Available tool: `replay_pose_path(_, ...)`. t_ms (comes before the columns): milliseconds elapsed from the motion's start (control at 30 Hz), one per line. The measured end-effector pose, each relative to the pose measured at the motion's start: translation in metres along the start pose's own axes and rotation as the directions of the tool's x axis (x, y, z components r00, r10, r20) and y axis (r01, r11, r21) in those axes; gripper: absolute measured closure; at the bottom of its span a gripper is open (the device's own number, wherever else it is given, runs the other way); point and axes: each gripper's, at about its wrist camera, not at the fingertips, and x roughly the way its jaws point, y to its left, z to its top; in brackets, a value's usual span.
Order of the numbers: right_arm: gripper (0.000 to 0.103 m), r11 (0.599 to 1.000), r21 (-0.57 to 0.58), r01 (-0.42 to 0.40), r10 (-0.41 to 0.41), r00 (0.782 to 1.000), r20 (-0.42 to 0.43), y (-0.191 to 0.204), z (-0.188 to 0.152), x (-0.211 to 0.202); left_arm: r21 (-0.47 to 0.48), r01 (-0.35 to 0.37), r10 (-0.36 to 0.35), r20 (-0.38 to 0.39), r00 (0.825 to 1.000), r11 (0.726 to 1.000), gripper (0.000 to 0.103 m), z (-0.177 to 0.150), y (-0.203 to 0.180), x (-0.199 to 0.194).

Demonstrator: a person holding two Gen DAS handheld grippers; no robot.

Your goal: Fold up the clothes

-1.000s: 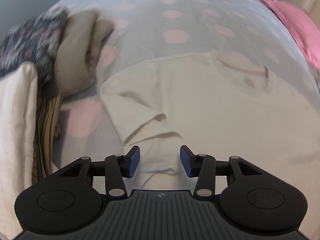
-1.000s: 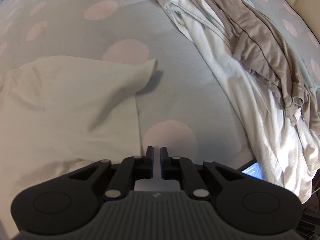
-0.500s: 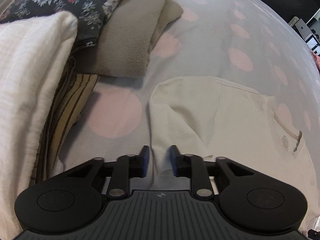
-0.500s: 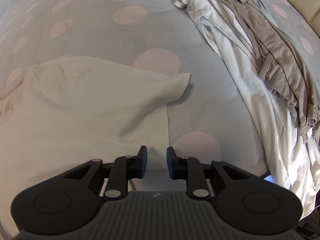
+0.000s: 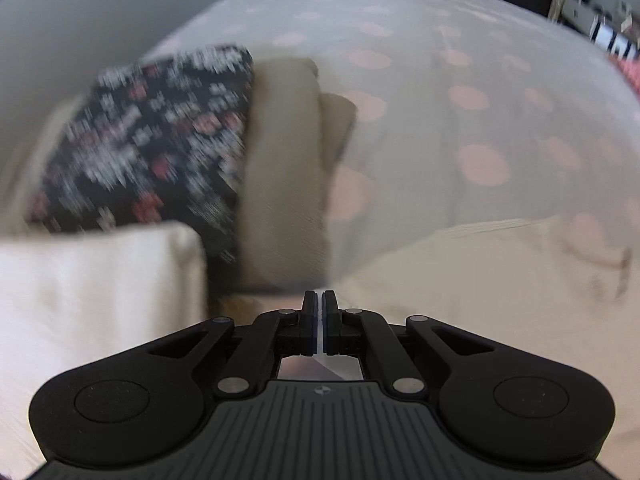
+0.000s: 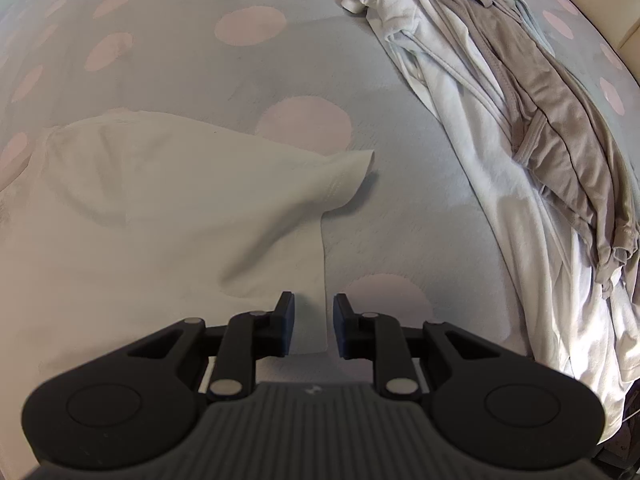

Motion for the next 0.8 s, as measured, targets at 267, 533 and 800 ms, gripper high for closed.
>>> replay_pose_path(267,0.074,1.000,-0.005,-0.012,0.012,1.000,0.023,-0.003,0.005,0.001,0.185,-0.167,0.156,0.071,0.985,0.969,0.102,-0.001,-0.015,0.008)
replay_pose_path(533,0.069,0.992,0.077,-0.095,0.084,0.987,0.134,-0.032,0.026,-0.010,0.235,-0.209,0.183,0.127,0.975,0.949,0.090,-0.004,-0.025,-0.002)
replay_pose_path(800,0.069,0.960,0.209,-0.184,0.151,0.975,0.164,-0.054,0.043,0.003,0.293,-0.126,0.101,0.098,0.990,0.948,0.089,-0.014,-0.047,-0.006)
